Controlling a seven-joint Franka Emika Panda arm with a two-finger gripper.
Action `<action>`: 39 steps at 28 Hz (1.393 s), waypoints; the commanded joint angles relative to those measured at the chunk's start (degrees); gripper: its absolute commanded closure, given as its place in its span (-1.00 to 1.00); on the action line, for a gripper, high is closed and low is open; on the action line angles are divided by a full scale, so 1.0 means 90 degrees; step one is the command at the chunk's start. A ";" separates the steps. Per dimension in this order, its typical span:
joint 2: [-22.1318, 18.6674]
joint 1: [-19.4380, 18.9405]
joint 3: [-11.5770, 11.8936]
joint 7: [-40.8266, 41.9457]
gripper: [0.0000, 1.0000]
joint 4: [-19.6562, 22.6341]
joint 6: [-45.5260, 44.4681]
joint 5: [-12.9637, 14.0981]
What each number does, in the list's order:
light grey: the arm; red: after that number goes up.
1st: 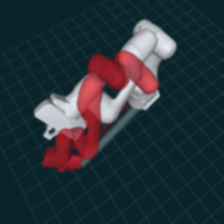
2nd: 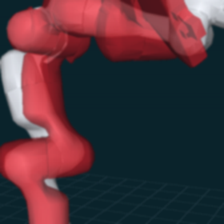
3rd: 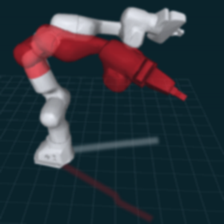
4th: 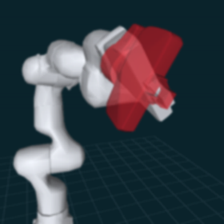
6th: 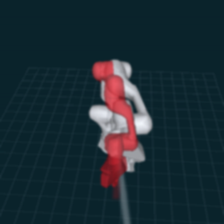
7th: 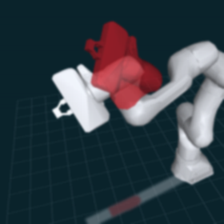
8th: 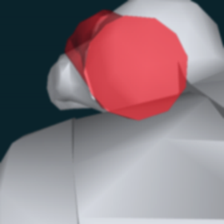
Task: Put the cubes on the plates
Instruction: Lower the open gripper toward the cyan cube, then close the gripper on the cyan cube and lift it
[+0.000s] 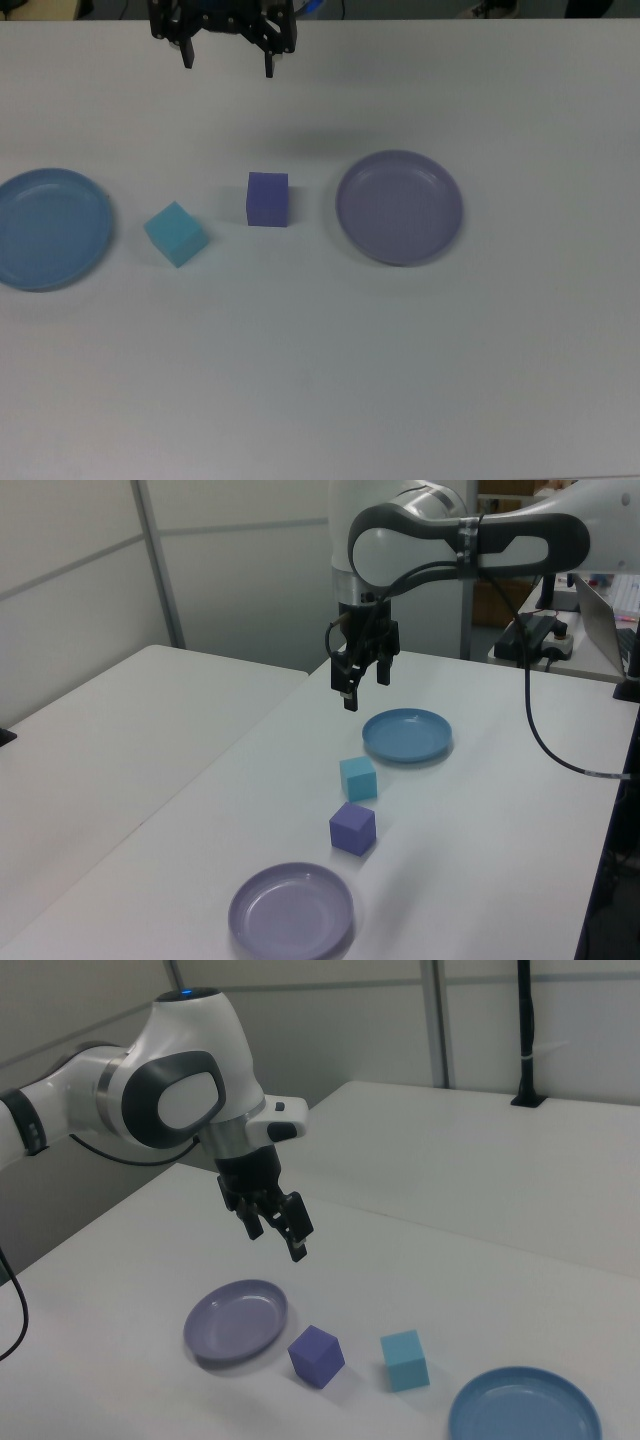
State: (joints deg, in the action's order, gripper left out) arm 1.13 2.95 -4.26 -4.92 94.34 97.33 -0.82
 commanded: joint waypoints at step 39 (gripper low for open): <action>0.2423 0.0532 0.0181 -0.3603 -1.00 0.0445 0.2809 -0.0631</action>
State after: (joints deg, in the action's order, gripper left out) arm 24.16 8.01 -3.07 -35.61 96.80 122.05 -5.45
